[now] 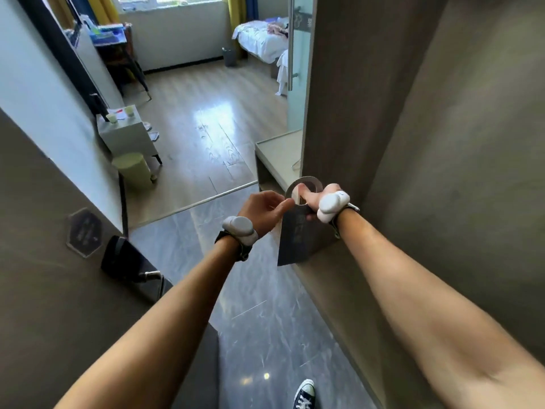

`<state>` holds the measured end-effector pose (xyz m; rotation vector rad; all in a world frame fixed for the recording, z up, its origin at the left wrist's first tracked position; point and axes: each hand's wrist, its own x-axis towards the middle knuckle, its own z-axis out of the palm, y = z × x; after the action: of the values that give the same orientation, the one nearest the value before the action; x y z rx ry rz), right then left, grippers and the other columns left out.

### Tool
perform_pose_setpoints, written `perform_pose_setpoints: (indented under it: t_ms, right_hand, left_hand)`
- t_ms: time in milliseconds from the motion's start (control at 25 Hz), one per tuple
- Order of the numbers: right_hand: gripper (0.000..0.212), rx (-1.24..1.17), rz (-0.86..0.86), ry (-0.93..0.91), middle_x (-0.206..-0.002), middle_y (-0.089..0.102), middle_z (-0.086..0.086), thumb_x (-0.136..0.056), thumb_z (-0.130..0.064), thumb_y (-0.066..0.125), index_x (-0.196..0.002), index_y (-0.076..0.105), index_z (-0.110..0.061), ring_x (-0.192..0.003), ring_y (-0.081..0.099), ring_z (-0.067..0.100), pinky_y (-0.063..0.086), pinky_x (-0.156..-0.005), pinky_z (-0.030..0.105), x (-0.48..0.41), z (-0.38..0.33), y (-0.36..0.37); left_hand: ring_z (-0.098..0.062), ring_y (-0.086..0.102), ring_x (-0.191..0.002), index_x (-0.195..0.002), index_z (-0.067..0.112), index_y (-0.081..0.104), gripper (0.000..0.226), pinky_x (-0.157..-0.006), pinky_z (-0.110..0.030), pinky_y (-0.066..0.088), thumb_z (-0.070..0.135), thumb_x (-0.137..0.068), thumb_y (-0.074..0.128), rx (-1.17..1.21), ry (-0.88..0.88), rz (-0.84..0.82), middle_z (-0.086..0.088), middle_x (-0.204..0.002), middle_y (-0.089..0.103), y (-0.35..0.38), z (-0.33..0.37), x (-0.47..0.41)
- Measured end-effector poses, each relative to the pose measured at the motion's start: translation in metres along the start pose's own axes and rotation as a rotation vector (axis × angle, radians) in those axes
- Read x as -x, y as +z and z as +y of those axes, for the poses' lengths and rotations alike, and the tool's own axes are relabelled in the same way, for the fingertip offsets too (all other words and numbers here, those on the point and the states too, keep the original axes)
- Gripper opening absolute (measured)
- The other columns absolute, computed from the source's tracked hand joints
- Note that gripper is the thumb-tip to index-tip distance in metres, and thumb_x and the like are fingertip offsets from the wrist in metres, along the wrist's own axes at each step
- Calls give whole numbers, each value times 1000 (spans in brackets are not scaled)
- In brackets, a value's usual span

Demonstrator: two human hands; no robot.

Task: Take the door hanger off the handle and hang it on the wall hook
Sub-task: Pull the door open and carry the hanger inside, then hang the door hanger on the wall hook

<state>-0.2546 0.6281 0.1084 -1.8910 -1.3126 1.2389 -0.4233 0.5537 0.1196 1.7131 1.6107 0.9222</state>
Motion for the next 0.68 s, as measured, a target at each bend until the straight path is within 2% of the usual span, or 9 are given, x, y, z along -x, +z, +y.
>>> perform_pose_setpoints:
  t_ms: [120, 280, 320, 360, 440, 480, 560, 680]
  right_hand:
    - [92, -43, 96, -12, -135, 60, 20, -80, -63, 68, -136, 48, 7, -117, 68, 38, 56, -101, 47, -28, -15, -42]
    - [89, -114, 146, 0, -130, 68, 17, -81, -62, 69, -134, 54, 8, -109, 74, 35, 61, -93, 43, -52, -33, -96]
    - [86, -153, 167, 0, -129, 68, 16, -81, -60, 70, -135, 54, 6, -101, 76, 33, 65, -85, 39, -55, -37, -109]
    - [82, -200, 190, 1, -126, 68, 14, -82, -57, 72, -133, 55, 5, -86, 78, 29, 66, -69, 33, -56, -42, -119]
    - [69, -268, 240, -9, -114, 67, 11, -84, -50, 75, -122, 57, 5, -51, 70, 17, 53, -37, 18, -58, -50, -142]
    - [64, -273, 260, -14, -111, 65, 10, -85, -48, 75, -119, 57, 4, -44, 65, 14, 47, -31, 15, -57, -54, -149]
    - [64, -285, 302, -29, -114, 62, 11, -88, -42, 74, -126, 56, 5, -47, 63, 13, 44, -29, 14, -59, -63, -163]
    - [53, -281, 363, -37, -112, 67, 14, -90, -38, 73, -119, 61, 4, -32, 61, 5, 43, -31, 12, -68, -75, -183]
  left_hand:
    - [-13, 70, -75, -98, 12, 75, 22, -68, -26, 58, 32, -92, 68, -46, 86, -46, -3, -90, 76, 21, 33, -51]
    - [-13, 69, -70, -94, 10, 74, 19, -67, -28, 58, 28, -93, 67, -65, 188, -61, -5, -87, 76, 42, 67, -105]
    - [-15, 70, -71, -93, 10, 74, 19, -68, -31, 59, 27, -93, 67, -62, 216, -66, -5, -86, 76, 47, 75, -117]
    - [-18, 71, -73, -92, 9, 74, 19, -70, -35, 60, 27, -93, 66, -50, 236, -71, -6, -85, 76, 50, 81, -128]
    - [-22, 71, -74, -90, 9, 74, 19, -70, -38, 59, 26, -93, 67, -25, 287, -98, -7, -83, 75, 58, 97, -153]
    - [-20, 70, -73, -89, 10, 74, 18, -68, -36, 57, 26, -93, 67, -19, 309, -101, -5, -81, 74, 61, 104, -161]
    - [-16, 69, -71, -87, 14, 73, 16, -66, -32, 56, 28, -92, 67, -30, 350, -107, -1, -79, 72, 65, 116, -183]
    - [-18, 71, -74, -88, 16, 73, 17, -71, -37, 62, 30, -92, 66, -19, 394, -155, -1, -80, 73, 68, 134, -217]
